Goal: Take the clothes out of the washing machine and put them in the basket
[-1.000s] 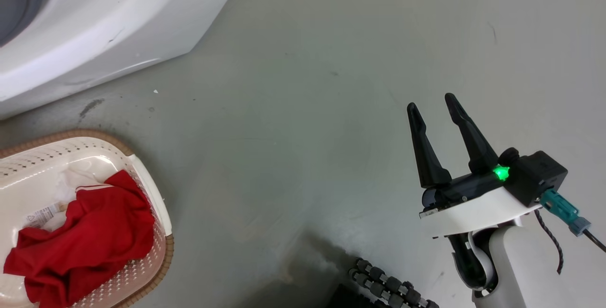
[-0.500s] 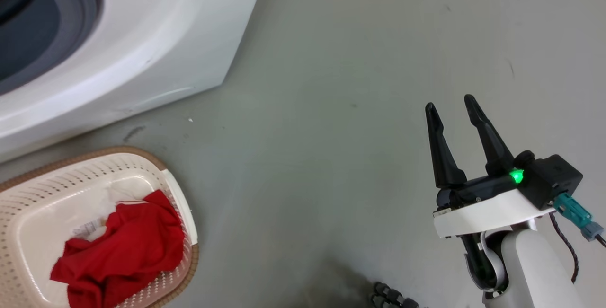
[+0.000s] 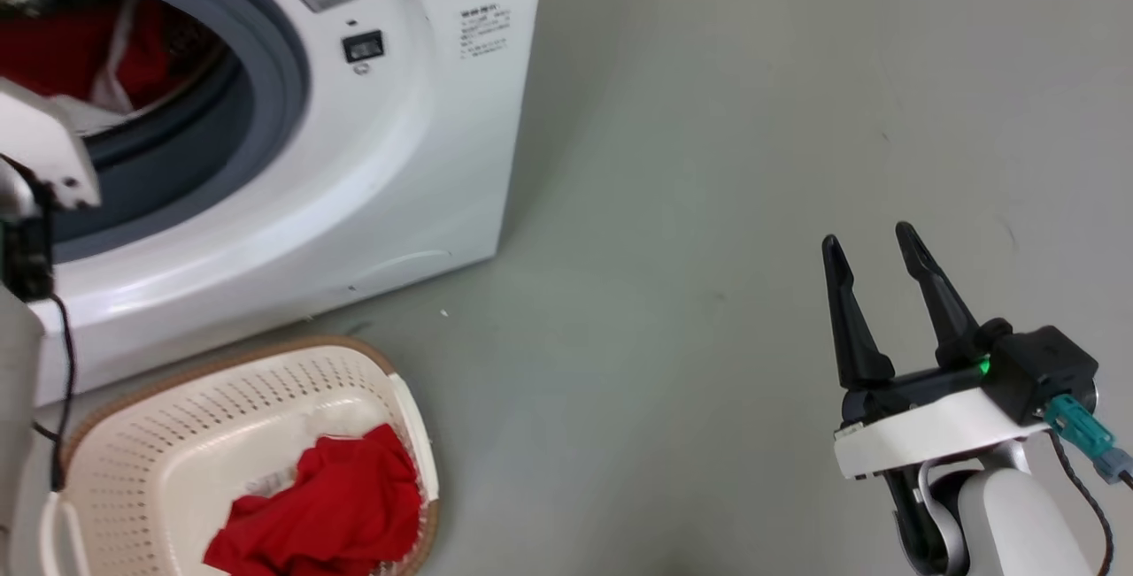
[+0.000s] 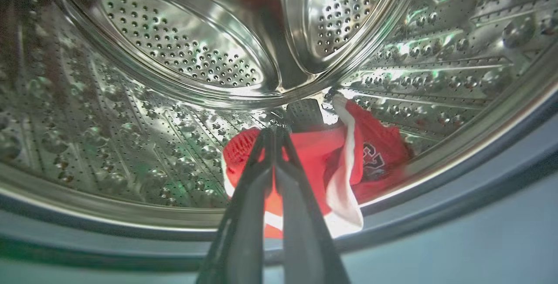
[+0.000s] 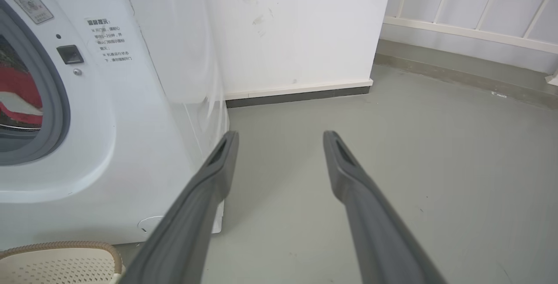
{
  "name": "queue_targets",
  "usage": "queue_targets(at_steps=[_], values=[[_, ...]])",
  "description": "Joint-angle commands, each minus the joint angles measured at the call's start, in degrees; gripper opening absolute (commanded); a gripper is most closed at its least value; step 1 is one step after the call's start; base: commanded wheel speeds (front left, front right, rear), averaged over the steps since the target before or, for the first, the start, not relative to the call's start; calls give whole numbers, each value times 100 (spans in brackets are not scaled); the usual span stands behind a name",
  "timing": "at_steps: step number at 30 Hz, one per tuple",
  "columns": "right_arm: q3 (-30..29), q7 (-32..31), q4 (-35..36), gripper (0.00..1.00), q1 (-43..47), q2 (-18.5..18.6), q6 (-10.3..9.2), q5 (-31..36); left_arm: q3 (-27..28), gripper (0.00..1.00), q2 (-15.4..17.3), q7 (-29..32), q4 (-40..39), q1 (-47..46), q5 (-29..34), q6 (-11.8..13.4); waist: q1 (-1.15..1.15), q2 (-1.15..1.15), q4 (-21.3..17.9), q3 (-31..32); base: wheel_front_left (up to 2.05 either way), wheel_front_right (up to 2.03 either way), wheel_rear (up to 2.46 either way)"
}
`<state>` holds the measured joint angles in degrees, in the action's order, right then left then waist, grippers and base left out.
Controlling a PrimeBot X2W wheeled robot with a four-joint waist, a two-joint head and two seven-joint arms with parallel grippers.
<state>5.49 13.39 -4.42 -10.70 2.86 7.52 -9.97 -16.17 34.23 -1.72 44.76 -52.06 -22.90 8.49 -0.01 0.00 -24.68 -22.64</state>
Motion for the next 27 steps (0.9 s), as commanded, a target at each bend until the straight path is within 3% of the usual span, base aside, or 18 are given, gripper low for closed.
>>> queue_targets(at_steps=[1, 7, 15, 21, 27], values=[[-28, -50, 51, 100, 86, 2, -6, 56, 4, 0, -66, -99, -42, 142, -42, -17, 1, 0, 246, 357, 0, 0, 0], [-146, -282, 262, 100, 351, 2, -6, 184, -26, 0, -360, -418, -386, 643, -179, 10, 1, 0, 520, 853, 0, 0, 0], [-269, -529, 564, 100, 629, 2, -6, 271, -27, 0, -591, -465, -1543, 1441, -366, 245, 1, 0, 888, 1204, 0, 0, 0], [-326, -668, 762, 100, 730, 2, -6, 346, -77, 0, -625, -382, -2717, 2078, -370, 501, 1, 0, 1162, 1268, 0, 0, 0], [-363, -761, 923, 100, 793, 2, -5, 411, -157, 0, -601, -187, -4141, 2867, -257, 948, 1, 0, 1431, 1261, 0, 0, 0]])
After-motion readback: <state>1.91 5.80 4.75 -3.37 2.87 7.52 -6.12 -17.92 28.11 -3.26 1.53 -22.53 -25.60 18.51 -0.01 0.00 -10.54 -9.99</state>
